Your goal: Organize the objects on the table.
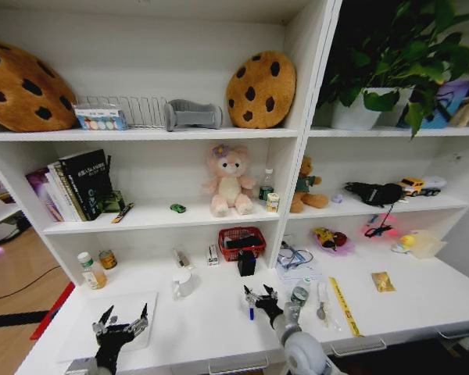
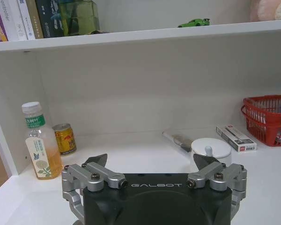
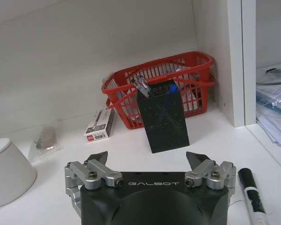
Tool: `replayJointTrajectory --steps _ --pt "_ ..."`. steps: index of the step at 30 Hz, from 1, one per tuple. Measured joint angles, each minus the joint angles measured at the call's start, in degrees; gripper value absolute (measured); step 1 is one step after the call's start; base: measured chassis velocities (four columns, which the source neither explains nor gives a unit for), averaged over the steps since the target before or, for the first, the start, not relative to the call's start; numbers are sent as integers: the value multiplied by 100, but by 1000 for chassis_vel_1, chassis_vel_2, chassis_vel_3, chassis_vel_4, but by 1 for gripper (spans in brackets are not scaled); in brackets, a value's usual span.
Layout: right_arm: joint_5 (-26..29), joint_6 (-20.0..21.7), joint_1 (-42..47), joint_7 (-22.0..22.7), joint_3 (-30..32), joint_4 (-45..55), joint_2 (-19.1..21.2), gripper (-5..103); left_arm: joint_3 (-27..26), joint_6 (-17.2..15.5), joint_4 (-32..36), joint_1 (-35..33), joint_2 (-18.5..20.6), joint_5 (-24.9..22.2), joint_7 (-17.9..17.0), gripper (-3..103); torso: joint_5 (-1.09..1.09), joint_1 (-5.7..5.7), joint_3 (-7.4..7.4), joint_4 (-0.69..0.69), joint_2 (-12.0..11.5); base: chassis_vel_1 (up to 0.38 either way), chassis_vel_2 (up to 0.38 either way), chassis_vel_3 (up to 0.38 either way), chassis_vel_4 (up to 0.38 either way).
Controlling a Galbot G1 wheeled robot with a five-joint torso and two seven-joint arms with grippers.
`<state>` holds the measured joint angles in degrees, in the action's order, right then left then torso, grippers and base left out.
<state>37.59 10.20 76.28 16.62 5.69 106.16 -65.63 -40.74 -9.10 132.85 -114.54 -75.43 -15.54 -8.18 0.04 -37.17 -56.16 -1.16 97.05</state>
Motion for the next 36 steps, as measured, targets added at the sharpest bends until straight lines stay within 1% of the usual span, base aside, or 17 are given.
replayJointTrajectory --steps 1,3,4,6,7,9,20,24,27,31,34,35,36 --pt "0 0 0 0 0 0 0 94 0 0 0 0 0 0 0 100 0 0 0 0 0 0 0 0 0" --pt "8 26 -118 191 -95 -112 -170 94 45 -11 -18 16 -4 17 3 100 0 0 0 0 0 0 0 0 0" --pt "8 26 -118 191 -95 -112 -170 94 45 -11 -18 16 -4 17 3 100 0 0 0 0 0 0 0 0 0" --pt "-21 52 -197 330 -121 -252 -294 94 39 -20 -38 32 37 10 3 100 0 0 0 -1 0 0 0 0 0" --pt "-21 52 -197 330 -121 -252 -294 94 39 -20 -38 32 37 10 3 100 0 0 0 -1 0 0 0 0 0" --pt "25 110 -221 469 -106 -315 -367 94 13 -23 -56 51 61 -14 -1 100 0 0 0 0 0 0 0 0 0" --pt "148 218 -364 620 -132 -559 -501 94 33 -23 -61 58 24 -20 -6 100 0 0 0 -1 0 0 0 0 0" --pt "202 311 -445 718 -167 -623 -566 94 32 -23 -63 56 19 -20 -8 100 1 0 0 0 0 0 0 0 0" --pt "224 475 -496 901 -219 -680 -582 94 33 -23 -96 79 23 -22 -12 100 0 0 0 0 0 0 0 0 0" --pt "235 601 -494 1006 -227 -703 -554 89 52 -23 -136 112 27 -35 -16 100 1 0 0 -1 0 0 0 0 0" --pt "232 607 -502 1013 -226 -720 -537 88 68 -23 -151 125 27 -36 -18 100 0 0 0 -1 0 0 0 0 0" --pt "231 608 -517 1015 -228 -736 -525 86 80 -23 -160 132 26 -36 -19 100 0 0 0 -1 0 0 0 0 0" --pt "263 621 -581 1031 -247 -768 -486 80 125 -23 -179 146 24 -36 -19 100 0 0 1 -1 0 0 0 0 0"
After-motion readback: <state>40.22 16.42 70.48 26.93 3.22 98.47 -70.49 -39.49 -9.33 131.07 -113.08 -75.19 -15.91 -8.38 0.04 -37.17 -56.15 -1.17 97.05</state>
